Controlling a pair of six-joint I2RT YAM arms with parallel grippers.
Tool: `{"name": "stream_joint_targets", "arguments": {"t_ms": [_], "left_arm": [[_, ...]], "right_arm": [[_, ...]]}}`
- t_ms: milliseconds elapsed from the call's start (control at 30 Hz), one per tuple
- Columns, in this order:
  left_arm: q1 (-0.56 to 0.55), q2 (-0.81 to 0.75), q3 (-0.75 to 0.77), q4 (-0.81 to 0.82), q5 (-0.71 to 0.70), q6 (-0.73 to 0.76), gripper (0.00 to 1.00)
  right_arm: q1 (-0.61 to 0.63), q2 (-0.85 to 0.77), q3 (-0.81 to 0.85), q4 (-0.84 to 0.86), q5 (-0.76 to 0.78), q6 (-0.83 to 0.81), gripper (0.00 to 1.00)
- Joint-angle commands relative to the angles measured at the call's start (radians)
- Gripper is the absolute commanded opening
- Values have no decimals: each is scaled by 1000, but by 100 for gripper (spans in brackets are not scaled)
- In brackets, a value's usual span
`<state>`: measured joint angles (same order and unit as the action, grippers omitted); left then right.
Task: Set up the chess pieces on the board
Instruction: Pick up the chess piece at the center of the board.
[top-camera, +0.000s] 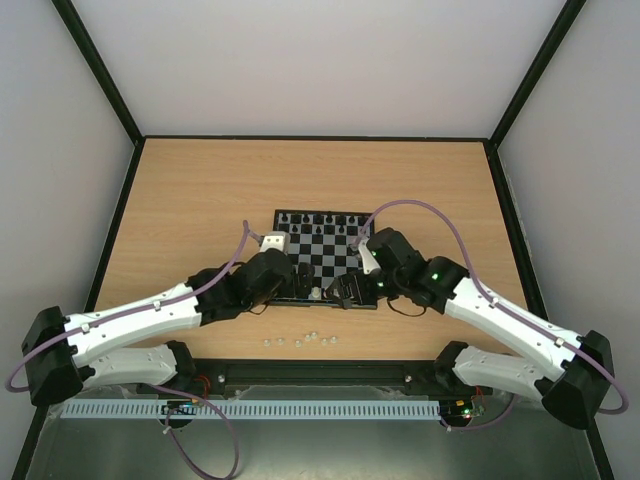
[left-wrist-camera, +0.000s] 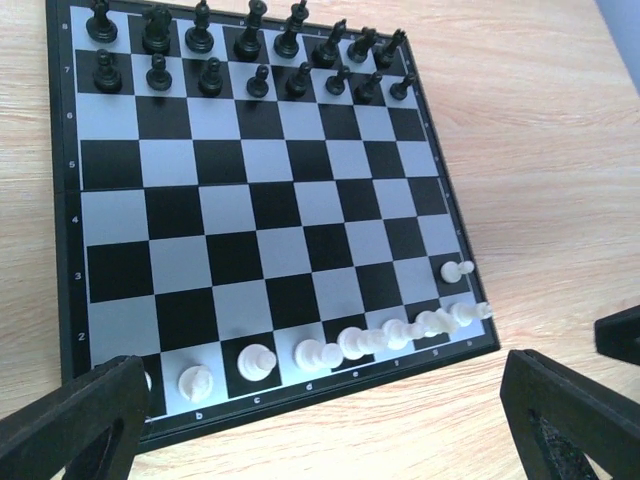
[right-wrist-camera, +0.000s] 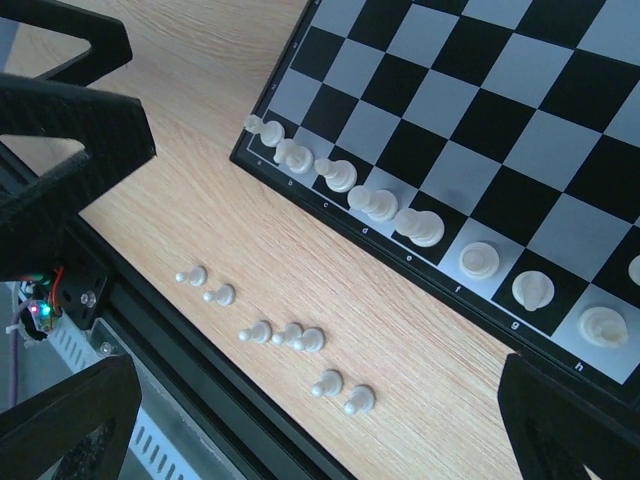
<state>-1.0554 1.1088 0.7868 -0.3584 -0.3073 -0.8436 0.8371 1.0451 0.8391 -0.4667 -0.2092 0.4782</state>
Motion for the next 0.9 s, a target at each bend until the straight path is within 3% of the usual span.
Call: {"name": "stream_joint_targets", "arguments": {"t_ms": [0, 500, 733, 867], "left_arm": [[-13, -1, 54, -36, -29, -26, 99], [-28, -110, -76, 15, 32, -73, 99], [-30, -307, -187, 51, 72, -85, 99], [-31, -420, -177, -13, 37, -47, 99]], "right_arm": [[6, -32, -18, -6, -12, -13, 99], [7, 13, -26, -4, 19, -12, 99], [26, 65, -15, -25, 16, 2, 99], [82, 86, -15, -53, 93, 73, 82]]}}
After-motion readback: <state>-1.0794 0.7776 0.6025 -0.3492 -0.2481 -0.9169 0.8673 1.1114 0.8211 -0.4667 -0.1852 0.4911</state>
